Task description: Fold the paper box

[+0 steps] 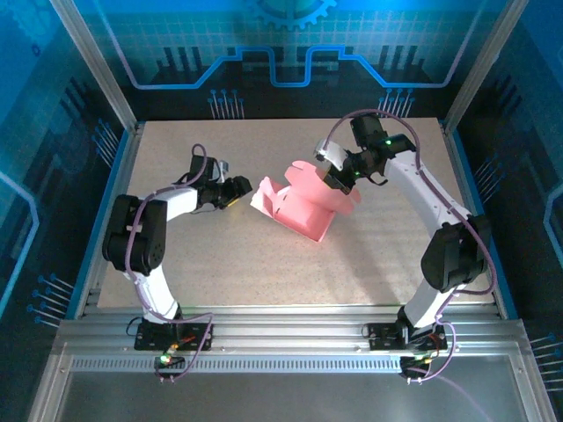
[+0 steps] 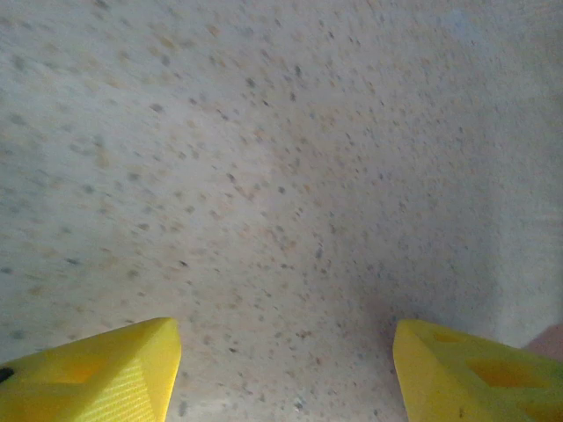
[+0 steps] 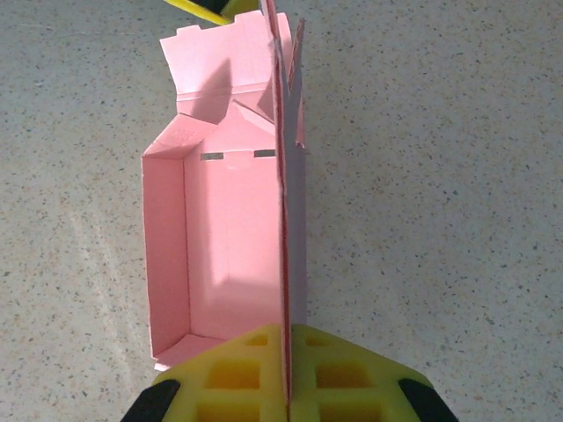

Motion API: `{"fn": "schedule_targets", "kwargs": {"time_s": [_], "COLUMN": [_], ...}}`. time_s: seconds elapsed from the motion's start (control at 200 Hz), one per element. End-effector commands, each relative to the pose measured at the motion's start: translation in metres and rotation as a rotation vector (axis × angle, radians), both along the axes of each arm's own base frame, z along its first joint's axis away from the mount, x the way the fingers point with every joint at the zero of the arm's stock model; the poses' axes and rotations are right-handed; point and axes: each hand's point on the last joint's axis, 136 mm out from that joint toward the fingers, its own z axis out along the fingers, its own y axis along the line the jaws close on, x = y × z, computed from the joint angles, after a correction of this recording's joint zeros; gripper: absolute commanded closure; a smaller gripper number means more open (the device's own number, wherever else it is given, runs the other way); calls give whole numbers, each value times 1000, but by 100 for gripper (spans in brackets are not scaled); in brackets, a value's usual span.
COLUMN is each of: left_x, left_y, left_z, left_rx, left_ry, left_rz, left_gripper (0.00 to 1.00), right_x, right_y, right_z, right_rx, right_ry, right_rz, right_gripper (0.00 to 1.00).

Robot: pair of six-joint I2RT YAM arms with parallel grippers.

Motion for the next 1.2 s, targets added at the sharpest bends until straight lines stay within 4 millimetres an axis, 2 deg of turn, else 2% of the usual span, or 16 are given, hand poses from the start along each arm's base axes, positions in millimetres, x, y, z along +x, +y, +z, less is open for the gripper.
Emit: {"fn": "schedule_targets", "kwargs": {"time_s": [0.0, 0.16, 0.315, 0.54, 0.75, 0.915, 1.196], "left_x": [-3, -12, -19, -33, -39, -39, -41], "left_y": [-32, -54, -64, -79, -95, -97, -91], "left_z": [22, 36, 40, 35, 33, 21, -5], "left_rx": [-82, -178, -274, -299, -293, -256, -154], "left_ry": [-42, -69, -73, -59, -50, -19, 50], "left_rz": [-129, -206, -239, -306, -343, -334, -312], "left_gripper": [35, 35, 45, 49, 48, 47, 46], "right_x": [-4, -2, 0, 1, 0, 0, 3], "right_y": [1, 1, 1, 4, 6, 11, 22], "right_z": [25, 24, 24, 25, 23, 17, -14], "right_rx": [48, 48, 53, 67, 60, 41, -77], "right_ry": [-30, -27, -24, -16, -5, 15, 90], "right_rz": [25, 21, 19, 25, 32, 33, 30], "right_gripper": [100, 100, 100, 100, 100, 100, 100]}}
